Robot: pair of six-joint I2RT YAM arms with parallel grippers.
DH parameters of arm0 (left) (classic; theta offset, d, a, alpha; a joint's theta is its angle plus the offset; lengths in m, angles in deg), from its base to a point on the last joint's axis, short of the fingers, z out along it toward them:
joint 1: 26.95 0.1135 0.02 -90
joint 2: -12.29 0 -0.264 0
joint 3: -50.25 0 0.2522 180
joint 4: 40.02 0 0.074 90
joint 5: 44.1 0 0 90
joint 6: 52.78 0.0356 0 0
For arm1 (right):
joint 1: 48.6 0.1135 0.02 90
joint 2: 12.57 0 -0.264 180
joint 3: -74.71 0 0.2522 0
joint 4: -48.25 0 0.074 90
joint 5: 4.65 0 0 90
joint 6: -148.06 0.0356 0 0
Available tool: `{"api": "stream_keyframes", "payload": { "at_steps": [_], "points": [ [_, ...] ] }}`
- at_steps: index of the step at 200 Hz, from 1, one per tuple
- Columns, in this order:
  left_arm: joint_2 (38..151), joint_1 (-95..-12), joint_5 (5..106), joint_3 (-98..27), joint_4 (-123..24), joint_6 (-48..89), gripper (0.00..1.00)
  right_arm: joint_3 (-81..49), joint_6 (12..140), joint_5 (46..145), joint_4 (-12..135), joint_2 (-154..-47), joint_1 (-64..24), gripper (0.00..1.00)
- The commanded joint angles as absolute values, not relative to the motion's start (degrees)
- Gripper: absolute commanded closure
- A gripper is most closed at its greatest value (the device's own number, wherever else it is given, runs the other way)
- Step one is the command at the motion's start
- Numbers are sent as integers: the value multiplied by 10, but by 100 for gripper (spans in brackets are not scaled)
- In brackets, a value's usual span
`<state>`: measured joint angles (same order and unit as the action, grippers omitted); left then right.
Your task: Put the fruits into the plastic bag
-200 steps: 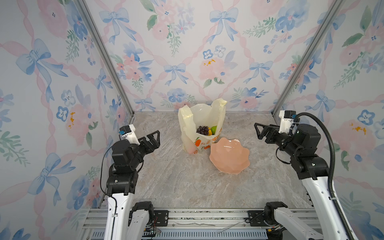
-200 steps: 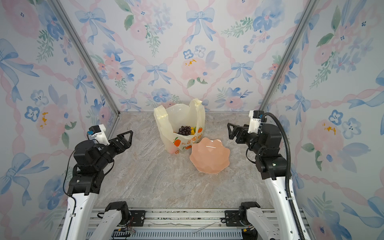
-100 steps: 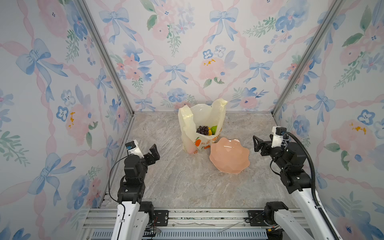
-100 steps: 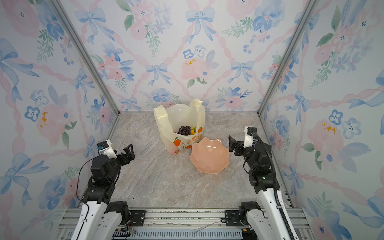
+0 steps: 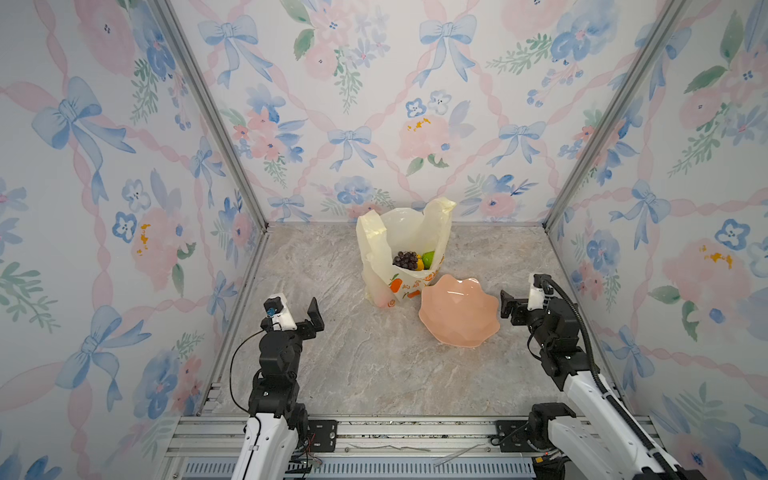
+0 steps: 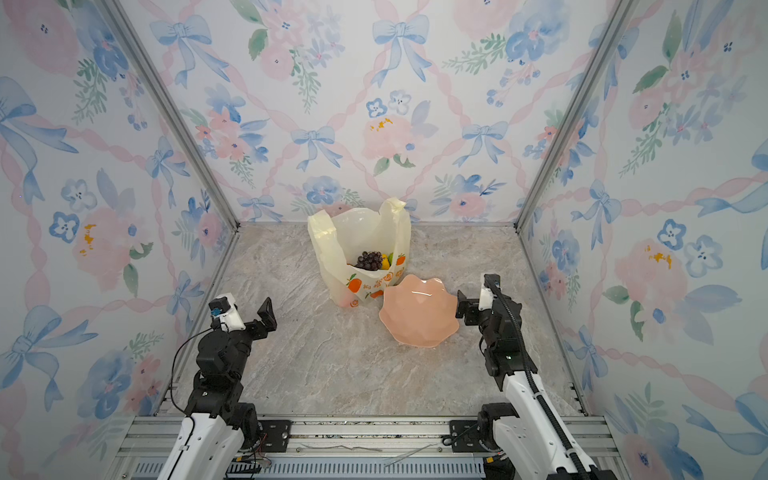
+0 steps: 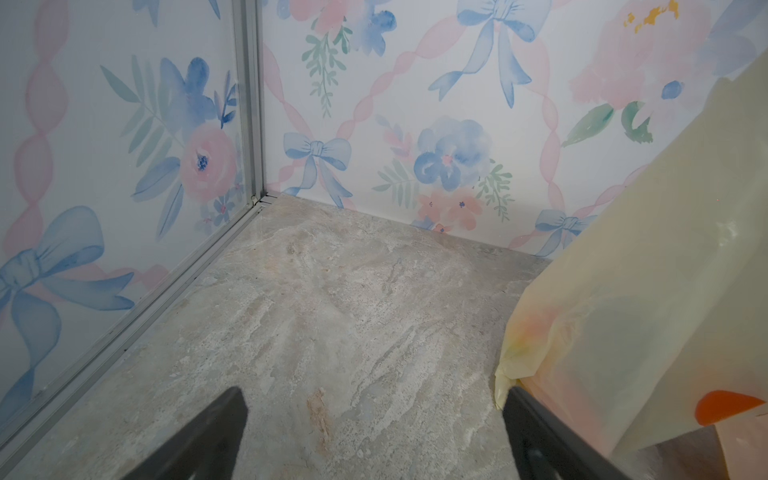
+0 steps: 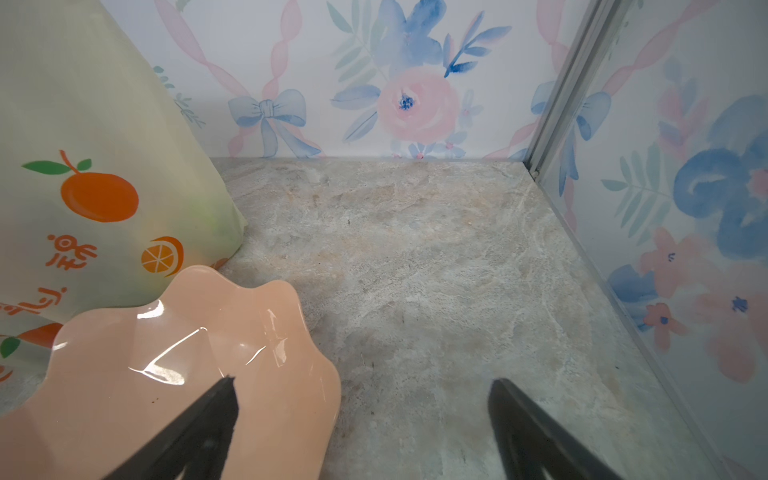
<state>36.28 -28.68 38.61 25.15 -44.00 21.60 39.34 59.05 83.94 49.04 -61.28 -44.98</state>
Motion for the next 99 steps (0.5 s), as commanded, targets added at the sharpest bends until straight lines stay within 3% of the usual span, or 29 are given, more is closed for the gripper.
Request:
{"api": "stream_keyframes", "payload": {
  "at_steps": [1, 49, 99],
  "points": [
    [383, -288, 366, 260, -380, 234, 2, 425, 584, 814, 354, -658, -456, 4],
    [470, -270, 365, 290, -260, 268, 2, 457, 581, 807, 192, -783, -457, 4],
    [645, -246, 389, 276, -156, 260, 2, 474, 581, 808, 62, -882, -456, 4]
  ]
}}
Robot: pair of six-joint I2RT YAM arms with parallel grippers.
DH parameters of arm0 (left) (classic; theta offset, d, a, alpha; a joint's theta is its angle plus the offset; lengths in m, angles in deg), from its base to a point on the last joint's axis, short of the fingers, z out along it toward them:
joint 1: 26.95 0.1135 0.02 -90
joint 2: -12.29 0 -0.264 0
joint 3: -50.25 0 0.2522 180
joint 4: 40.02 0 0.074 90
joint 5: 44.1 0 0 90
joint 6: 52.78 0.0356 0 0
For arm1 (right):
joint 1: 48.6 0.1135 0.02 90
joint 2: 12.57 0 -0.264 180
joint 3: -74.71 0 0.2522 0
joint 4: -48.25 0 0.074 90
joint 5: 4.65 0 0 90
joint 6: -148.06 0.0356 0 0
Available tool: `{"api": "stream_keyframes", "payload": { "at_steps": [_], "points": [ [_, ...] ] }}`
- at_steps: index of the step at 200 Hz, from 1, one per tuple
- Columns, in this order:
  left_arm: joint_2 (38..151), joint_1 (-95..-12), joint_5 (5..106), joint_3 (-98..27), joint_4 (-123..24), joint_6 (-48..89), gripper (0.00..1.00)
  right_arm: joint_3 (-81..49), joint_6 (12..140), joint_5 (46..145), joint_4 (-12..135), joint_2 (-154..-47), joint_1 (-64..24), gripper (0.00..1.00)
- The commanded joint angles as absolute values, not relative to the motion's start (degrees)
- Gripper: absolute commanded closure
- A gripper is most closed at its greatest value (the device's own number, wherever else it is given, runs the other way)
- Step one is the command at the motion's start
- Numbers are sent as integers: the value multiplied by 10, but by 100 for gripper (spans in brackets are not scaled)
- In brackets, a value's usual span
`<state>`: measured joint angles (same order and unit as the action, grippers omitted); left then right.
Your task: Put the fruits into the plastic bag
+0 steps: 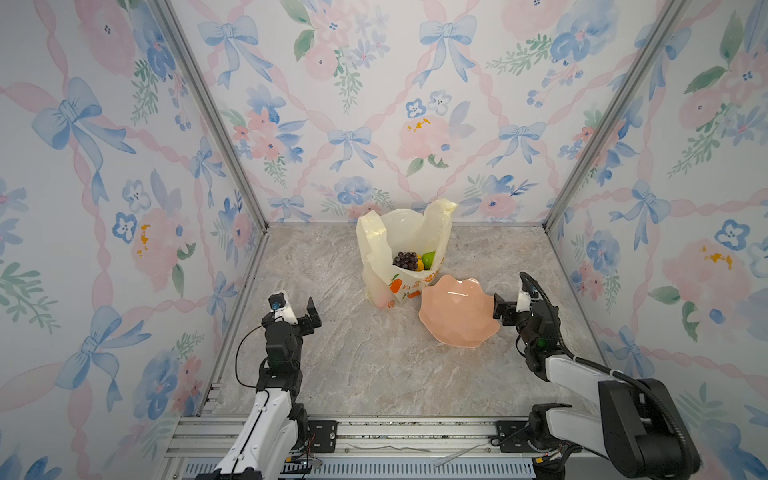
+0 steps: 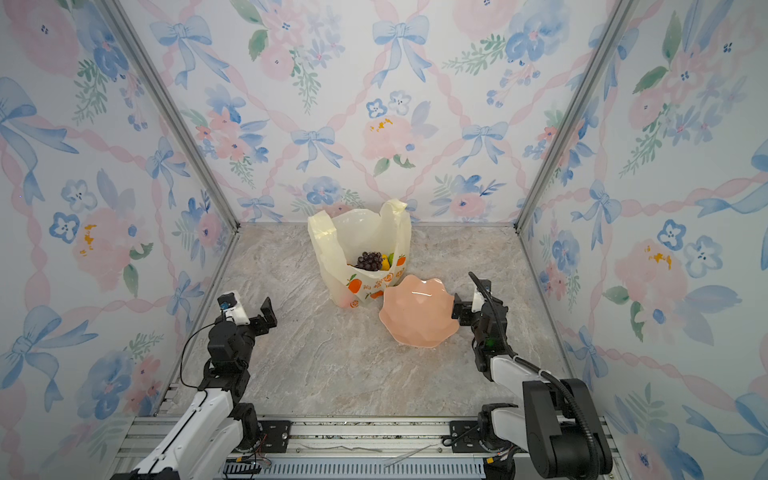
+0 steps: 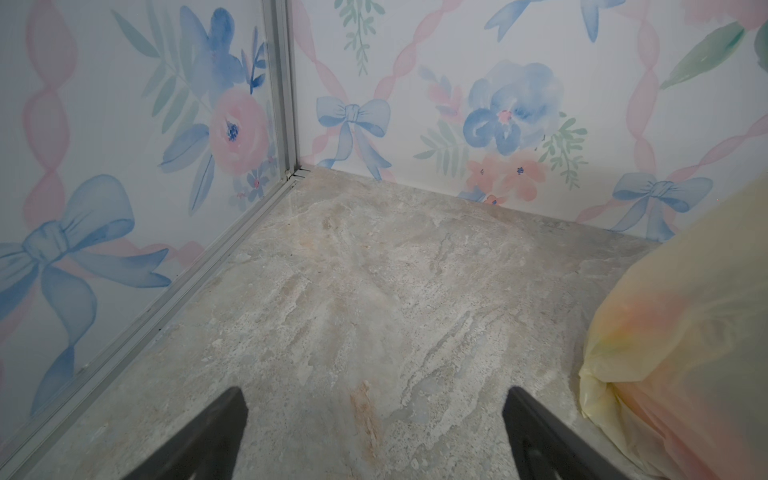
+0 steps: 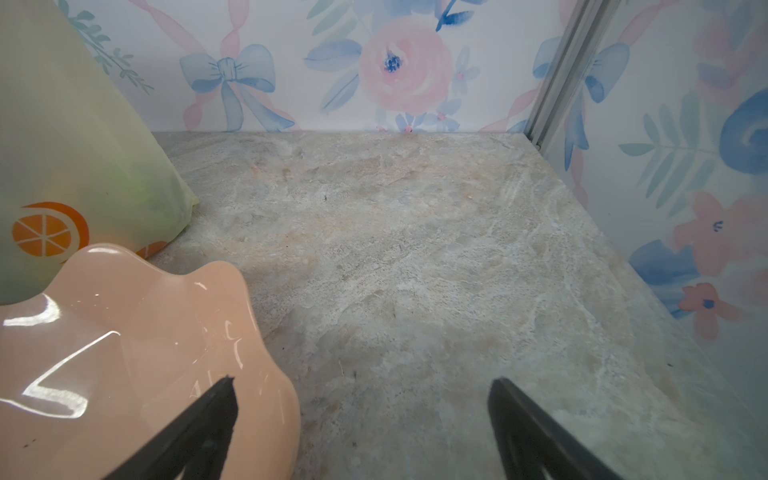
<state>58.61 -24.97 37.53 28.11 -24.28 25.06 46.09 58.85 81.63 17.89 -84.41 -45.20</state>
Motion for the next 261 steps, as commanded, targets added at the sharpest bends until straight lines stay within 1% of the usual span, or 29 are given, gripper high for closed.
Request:
{"api": "stream_keyframes", "payload": {
  "at_steps": [1, 47, 77, 115, 161, 181, 205, 261],
  "points": [
    [649, -246, 389, 275, -155, 260, 2, 473, 581, 808, 60, -884, -456, 4],
    [830, -242, 396, 250, -53, 267, 2, 479, 575, 808, -50, -979, -457, 4],
    [879, -252, 403, 226, -19, 283, 2, 482, 577, 803, -118, -1033, -455, 4],
    [932, -258, 423, 213, 39, 330, 2, 450, 578, 802, -33, -1017, -459, 4],
    [1016, -260, 449, 237, 168, 336, 2, 422, 581, 792, 22, -1015, -459, 4],
    [1019, -267, 437, 236, 171, 341, 2, 412, 582, 790, 42, -1014, -458, 4],
    [1022, -269, 432, 233, 171, 347, 2, 383, 581, 787, 108, -1010, -458, 4],
    [1023, -282, 415, 230, 169, 359, 2, 384, 580, 781, 103, -1013, -454, 4]
  ]
}}
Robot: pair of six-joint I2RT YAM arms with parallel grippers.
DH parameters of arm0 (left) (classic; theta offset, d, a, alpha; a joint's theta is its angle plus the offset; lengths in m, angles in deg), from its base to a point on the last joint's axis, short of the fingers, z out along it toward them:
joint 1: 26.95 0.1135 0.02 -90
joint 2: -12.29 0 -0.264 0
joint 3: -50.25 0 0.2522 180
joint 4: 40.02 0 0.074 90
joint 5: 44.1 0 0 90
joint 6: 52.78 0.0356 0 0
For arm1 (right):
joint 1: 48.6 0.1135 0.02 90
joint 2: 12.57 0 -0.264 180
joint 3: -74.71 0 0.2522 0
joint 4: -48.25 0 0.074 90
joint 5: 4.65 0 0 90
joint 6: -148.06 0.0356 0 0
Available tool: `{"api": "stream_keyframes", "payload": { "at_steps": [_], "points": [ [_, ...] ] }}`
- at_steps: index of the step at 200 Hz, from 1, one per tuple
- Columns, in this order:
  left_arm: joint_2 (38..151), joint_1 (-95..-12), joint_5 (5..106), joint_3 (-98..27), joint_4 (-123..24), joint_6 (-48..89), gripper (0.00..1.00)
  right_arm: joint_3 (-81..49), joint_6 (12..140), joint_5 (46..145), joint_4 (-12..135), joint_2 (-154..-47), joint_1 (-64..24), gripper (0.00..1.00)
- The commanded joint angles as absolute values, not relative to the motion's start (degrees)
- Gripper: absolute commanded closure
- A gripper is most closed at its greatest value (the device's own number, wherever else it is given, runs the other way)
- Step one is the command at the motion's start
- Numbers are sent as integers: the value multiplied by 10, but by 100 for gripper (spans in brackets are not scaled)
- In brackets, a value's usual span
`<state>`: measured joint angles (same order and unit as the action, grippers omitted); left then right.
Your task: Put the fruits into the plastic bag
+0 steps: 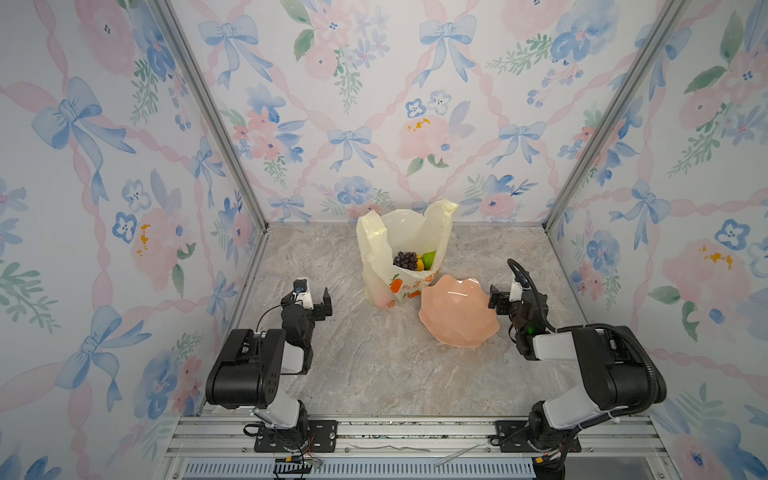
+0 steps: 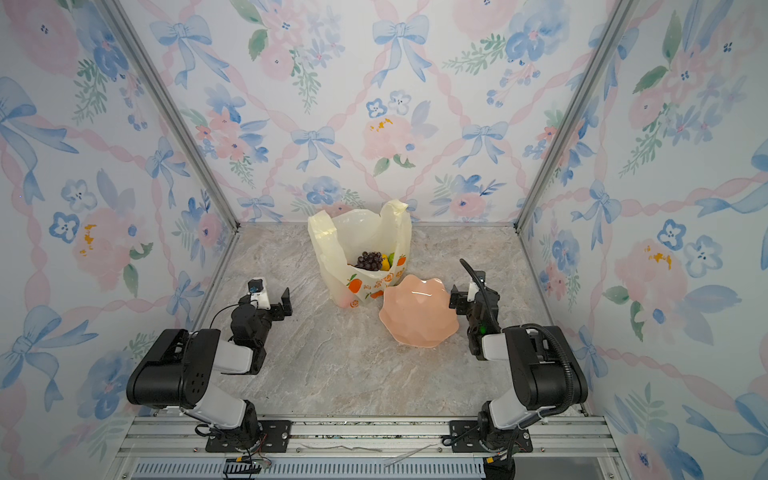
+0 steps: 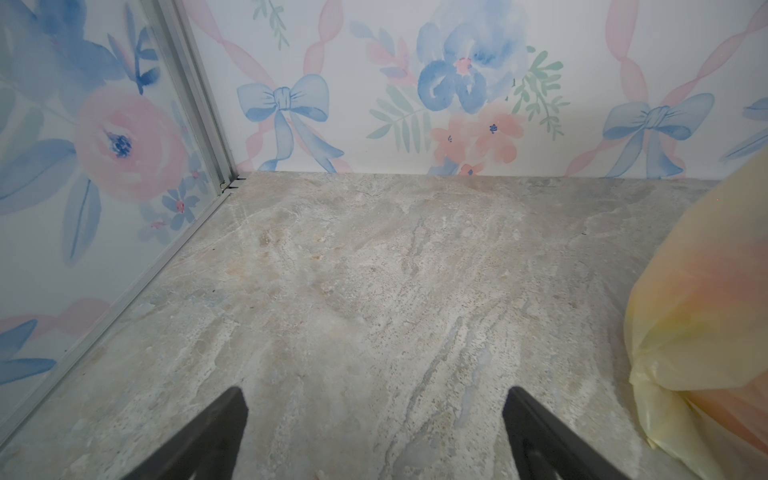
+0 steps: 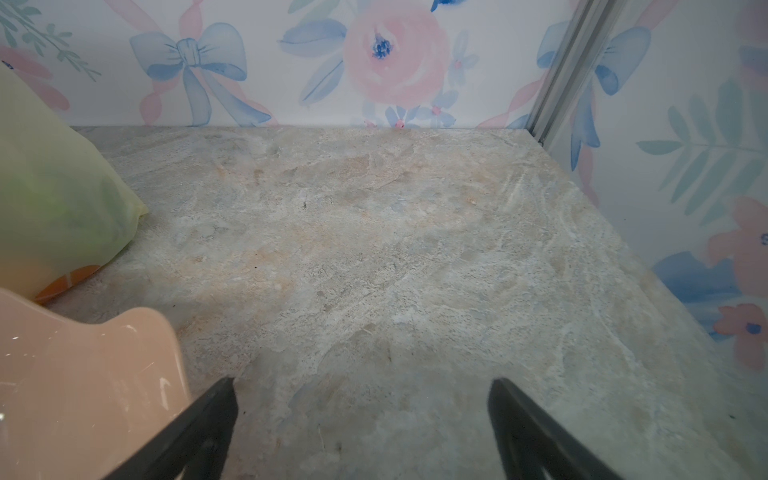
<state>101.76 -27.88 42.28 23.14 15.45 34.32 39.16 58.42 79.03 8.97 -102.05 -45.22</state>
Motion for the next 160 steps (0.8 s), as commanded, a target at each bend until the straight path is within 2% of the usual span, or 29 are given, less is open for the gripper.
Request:
{"api": "stream_keyframes", "payload": {
  "at_steps": [1, 160],
  "points": [
    [1023, -282, 415, 230, 168, 359, 2, 383, 580, 781, 103, -1012, -454, 4],
    [1022, -284, 410, 232, 169, 359, 2, 384, 579, 781, 102, -1013, -453, 4]
  ]
}}
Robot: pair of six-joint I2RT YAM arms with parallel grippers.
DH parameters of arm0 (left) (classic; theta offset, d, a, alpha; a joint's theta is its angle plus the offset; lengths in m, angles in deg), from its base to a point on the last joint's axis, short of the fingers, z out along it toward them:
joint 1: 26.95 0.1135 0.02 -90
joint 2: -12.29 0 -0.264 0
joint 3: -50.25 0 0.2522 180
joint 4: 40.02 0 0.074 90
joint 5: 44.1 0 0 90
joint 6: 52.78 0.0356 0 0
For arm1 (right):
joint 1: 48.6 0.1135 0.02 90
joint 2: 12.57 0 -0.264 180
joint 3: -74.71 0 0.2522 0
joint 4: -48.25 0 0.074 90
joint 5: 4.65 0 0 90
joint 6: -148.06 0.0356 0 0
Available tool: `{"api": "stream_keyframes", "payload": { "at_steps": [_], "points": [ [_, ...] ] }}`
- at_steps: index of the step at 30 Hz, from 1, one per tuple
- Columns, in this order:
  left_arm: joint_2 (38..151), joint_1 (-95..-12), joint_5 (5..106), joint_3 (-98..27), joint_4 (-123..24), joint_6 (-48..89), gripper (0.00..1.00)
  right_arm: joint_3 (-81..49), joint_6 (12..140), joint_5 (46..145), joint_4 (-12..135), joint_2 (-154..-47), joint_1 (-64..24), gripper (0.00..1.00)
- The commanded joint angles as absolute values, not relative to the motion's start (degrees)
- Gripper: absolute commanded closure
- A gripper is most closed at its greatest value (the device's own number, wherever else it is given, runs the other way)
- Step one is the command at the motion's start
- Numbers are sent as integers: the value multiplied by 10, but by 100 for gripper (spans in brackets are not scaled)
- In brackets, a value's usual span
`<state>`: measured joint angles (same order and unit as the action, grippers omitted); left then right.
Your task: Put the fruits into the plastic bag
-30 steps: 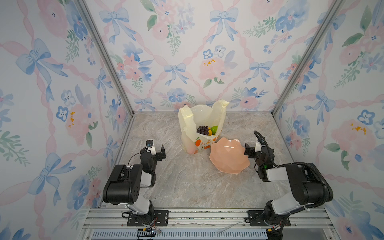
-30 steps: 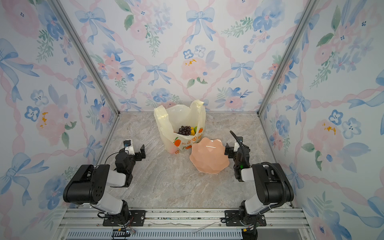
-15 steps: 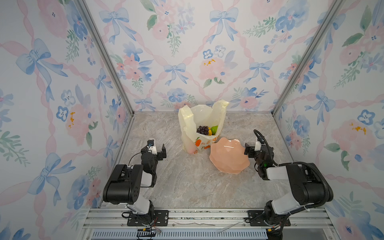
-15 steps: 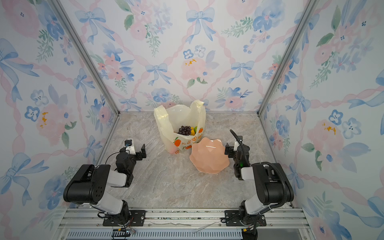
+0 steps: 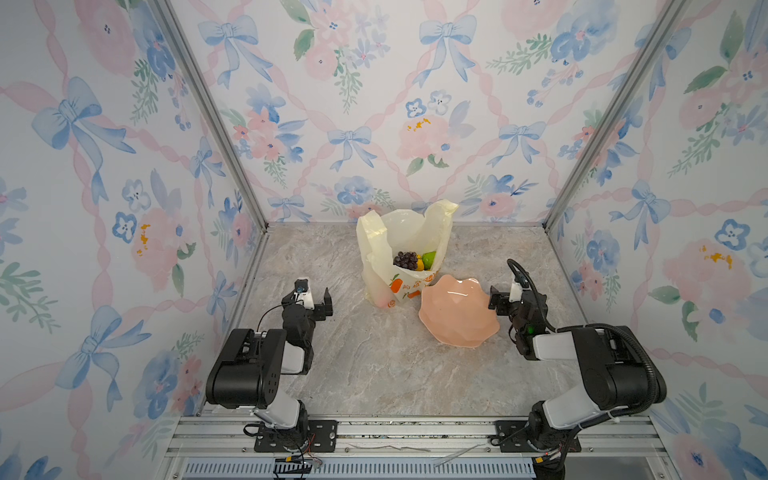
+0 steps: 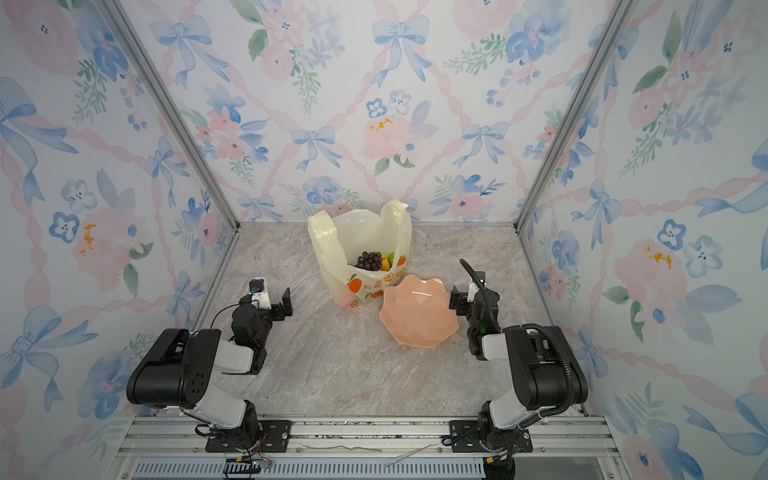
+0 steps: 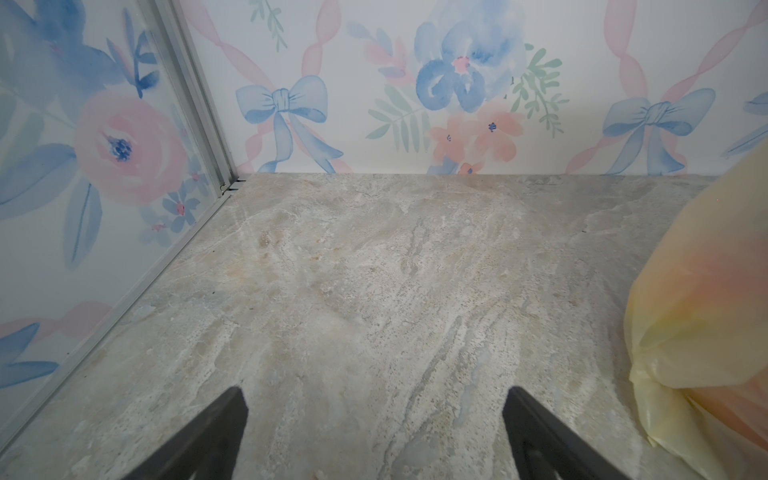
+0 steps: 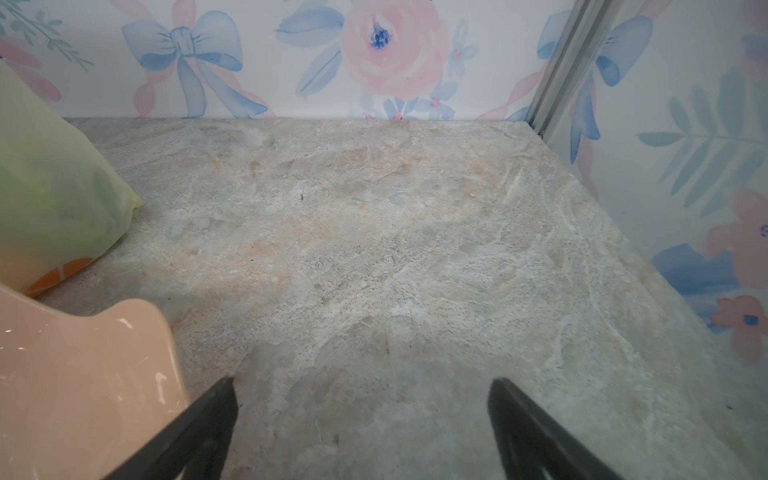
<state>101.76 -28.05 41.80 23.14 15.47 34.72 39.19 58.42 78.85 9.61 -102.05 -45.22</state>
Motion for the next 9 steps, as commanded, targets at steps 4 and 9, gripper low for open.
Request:
{"api": "stream_keyframes", "payload": {
  "at_steps": [4, 9],
  "points": [
    [1022, -284, 411, 232, 169, 359, 2, 383, 581, 788, 104, -1013, -457, 4],
    [1022, -284, 410, 232, 168, 359, 2, 384, 580, 784, 102, -1013, -455, 4]
  ]
}}
